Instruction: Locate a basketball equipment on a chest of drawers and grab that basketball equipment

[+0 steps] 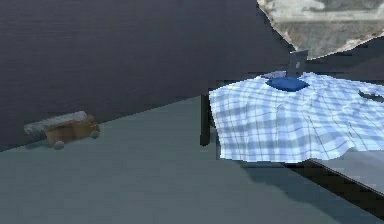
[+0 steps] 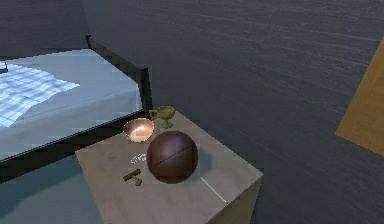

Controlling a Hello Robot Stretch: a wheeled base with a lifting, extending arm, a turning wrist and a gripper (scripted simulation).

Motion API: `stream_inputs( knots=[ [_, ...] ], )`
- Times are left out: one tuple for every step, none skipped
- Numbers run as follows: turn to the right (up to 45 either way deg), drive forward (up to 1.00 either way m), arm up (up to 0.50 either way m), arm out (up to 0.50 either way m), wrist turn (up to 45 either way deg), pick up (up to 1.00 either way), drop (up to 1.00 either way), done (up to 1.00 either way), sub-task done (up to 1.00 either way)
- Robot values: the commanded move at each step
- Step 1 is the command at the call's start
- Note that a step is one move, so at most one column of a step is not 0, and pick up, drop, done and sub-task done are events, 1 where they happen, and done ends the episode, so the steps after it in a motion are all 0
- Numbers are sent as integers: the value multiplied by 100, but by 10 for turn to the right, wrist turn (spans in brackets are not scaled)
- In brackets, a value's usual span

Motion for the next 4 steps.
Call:
stream_inputs(
  knots=[
    [0, 0, 38, 0, 0, 0, 0, 0, 0],
    [0, 0, 0, 26, 0, 0, 0, 0, 0],
    [0, 0, 0, 0, 450, 0, 0, 0, 0],
    [0, 0, 0, 0, 450, 0, 0, 0, 0]
  ],
)
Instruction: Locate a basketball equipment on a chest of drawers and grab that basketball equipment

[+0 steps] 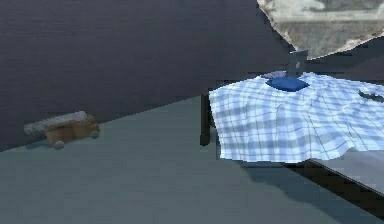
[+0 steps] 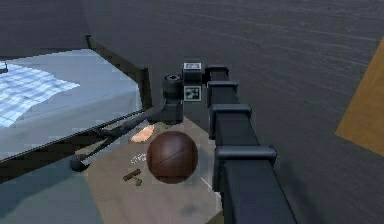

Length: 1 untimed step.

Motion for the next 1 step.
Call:
stream_inputs(
  knots=[
    [0, 0, 0, 0, 450, 0, 0, 0, 0]
  ],
)
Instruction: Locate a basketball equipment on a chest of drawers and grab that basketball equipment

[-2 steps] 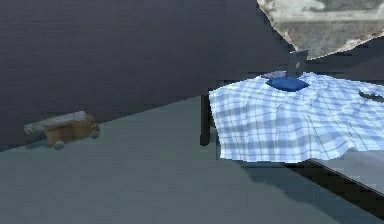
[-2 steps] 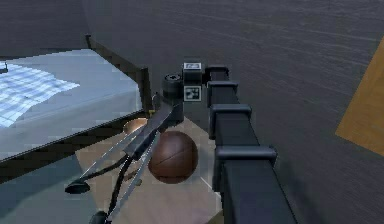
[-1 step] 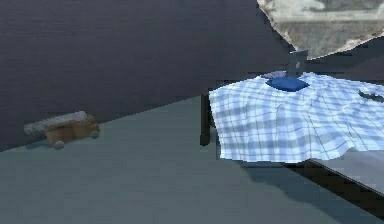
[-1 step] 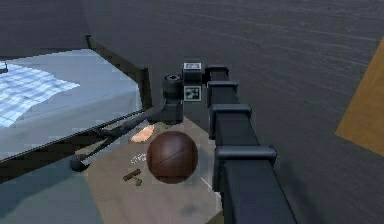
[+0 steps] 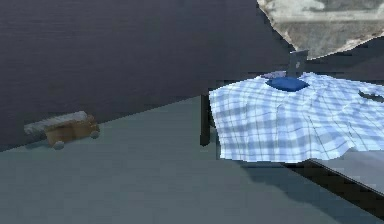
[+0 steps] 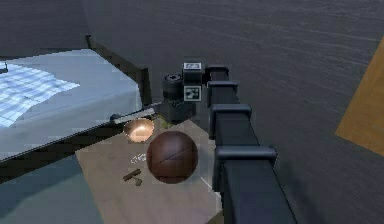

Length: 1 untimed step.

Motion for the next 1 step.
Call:
stream_inputs(
  knots=[
    [0, 0, 0, 0, 300, 0, 0, 0, 0]
  ],
)
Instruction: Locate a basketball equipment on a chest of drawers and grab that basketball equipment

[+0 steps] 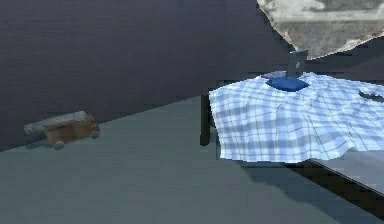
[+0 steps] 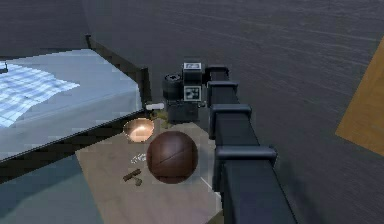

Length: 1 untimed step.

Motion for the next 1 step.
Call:
stream_inputs(
  knots=[
    [0, 0, -30, 0, 0, 0, 0, 0, 0]
  ],
)
